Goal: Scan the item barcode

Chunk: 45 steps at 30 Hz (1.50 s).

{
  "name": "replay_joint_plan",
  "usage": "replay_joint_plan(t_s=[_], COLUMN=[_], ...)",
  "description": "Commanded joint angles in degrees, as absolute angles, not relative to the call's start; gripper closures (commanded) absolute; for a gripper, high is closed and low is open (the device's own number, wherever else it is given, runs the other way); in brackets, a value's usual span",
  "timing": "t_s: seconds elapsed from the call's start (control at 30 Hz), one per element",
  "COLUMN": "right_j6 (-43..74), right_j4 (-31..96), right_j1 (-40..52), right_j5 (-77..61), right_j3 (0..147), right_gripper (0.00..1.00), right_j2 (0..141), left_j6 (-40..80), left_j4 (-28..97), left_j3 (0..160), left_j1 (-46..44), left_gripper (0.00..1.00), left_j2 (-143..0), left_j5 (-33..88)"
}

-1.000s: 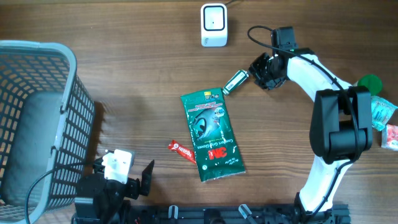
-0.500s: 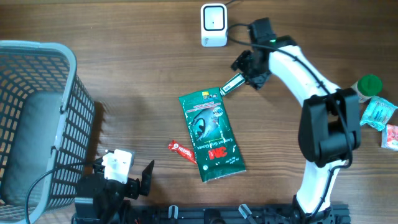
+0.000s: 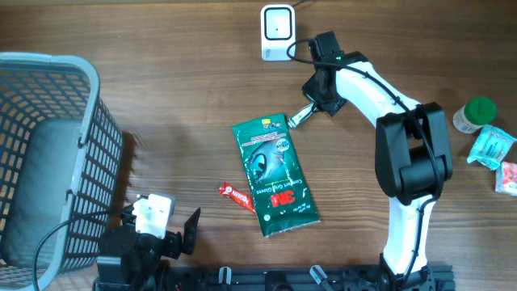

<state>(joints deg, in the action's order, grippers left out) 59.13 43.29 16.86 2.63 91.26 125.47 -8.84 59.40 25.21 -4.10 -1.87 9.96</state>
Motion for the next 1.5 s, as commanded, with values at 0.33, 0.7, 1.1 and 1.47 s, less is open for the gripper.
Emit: replay_joint_plan(t_s=[0.33, 0.7, 1.1, 1.47], right_j6=[56.2, 51.3, 61.5, 50.1], right_j4=[41.6, 36.5, 1.7, -35.1], right_j1=[16.7, 16.9, 18.3, 17.0], right_j5=[7.6, 12.2, 1.8, -2.8], right_j3=[91.5, 91.5, 56.2, 40.1], right_gripper=[0.96, 0.96, 0.96, 0.96], right_j2=[109.7, 91.2, 90.4, 106.0], left_j6=[-8.6, -8.6, -8.5, -8.5], left_j4=[59.2, 59.2, 59.2, 59.2], left_j3=[25.1, 25.1, 25.1, 25.1], left_j1=[-3.9, -3.9, -3.9, -3.9], left_gripper=[0.00, 0.00, 0.00, 0.00], left_j2=[-1.6, -1.6, -1.6, -1.6], left_j5=[10.5, 10.5, 10.5, 10.5])
